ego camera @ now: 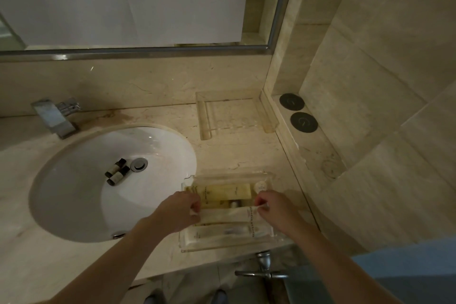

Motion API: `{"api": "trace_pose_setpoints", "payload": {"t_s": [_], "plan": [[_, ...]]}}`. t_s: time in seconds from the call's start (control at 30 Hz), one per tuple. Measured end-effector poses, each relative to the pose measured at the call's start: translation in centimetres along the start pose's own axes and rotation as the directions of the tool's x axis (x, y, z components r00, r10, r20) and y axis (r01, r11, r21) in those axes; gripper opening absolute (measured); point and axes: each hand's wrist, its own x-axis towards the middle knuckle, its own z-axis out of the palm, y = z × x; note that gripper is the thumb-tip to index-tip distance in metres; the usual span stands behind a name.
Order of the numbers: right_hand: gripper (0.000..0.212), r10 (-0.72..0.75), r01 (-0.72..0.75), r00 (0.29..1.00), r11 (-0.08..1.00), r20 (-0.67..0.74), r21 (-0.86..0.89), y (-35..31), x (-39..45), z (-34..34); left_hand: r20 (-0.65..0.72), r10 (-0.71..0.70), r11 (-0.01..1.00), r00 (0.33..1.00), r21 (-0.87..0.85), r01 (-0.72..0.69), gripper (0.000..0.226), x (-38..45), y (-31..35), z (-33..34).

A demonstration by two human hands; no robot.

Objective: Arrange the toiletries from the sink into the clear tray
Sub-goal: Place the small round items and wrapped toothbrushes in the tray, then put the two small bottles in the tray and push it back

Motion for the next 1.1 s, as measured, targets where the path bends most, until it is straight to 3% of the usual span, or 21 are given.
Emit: {"api": "trace_pose_setpoints", "payload": {"t_s": [0.1, 0.27, 0.5, 0.6, 0.77, 1.0, 1.1], "plan": [[0.010, -0.079, 0.071, 0.996, 0.983, -0.044, -0.170, 0.1, 0.0, 0.6, 0.018, 0.020, 0.989, 1.000, 0.148, -0.023, 0.032, -0.1, 0.6, 0.9], [0.019, -0.149, 0.126, 0.987, 0.948, -0.058, -0.292, 0.5, -0.3, 1.2, -0.012, 0.011, 0.935, 1.000, 0.355, -0.006, 0.044, -0.1, 0.4, 1.4], [0.026, -0.135, 0.112, 0.990, 0.928, -0.043, -0.354, 0.0, -0.2, 1.4, 0.013, 0.042, 0.934, 0.999, 0.353, -0.044, 0.046, -0.7, -0.3, 1.7], [0.027, -0.109, 0.065, 0.987, 0.938, -0.113, -0.341, -0.5, 0.0, 0.8, -0.065, 0.064, 0.970, 0.996, 0.239, -0.047, 0.041, -1.3, -0.6, 1.0], [0.015, -0.112, 0.051, 0.958, 0.973, -0.266, -0.226, -3.5, 1.7, 0.5, -0.240, -0.054, 0.999, 0.969, -0.014, 0.052, 0.036, -2.1, -2.5, -0.7], [0.012, -0.206, 0.210, 0.975, 0.977, -0.079, 0.041, -13.2, 6.0, 4.1, -0.301, -0.379, 0.909, 0.875, -0.299, 0.291, 0.024, -4.1, -9.2, -3.1], [0.014, -0.160, 0.145, 0.985, 0.971, 0.065, 0.192, -17.6, 7.8, 6.8, -0.257, -0.530, 0.818, 0.808, -0.406, 0.408, 0.023, -5.4, -13.0, -3.6]]}}
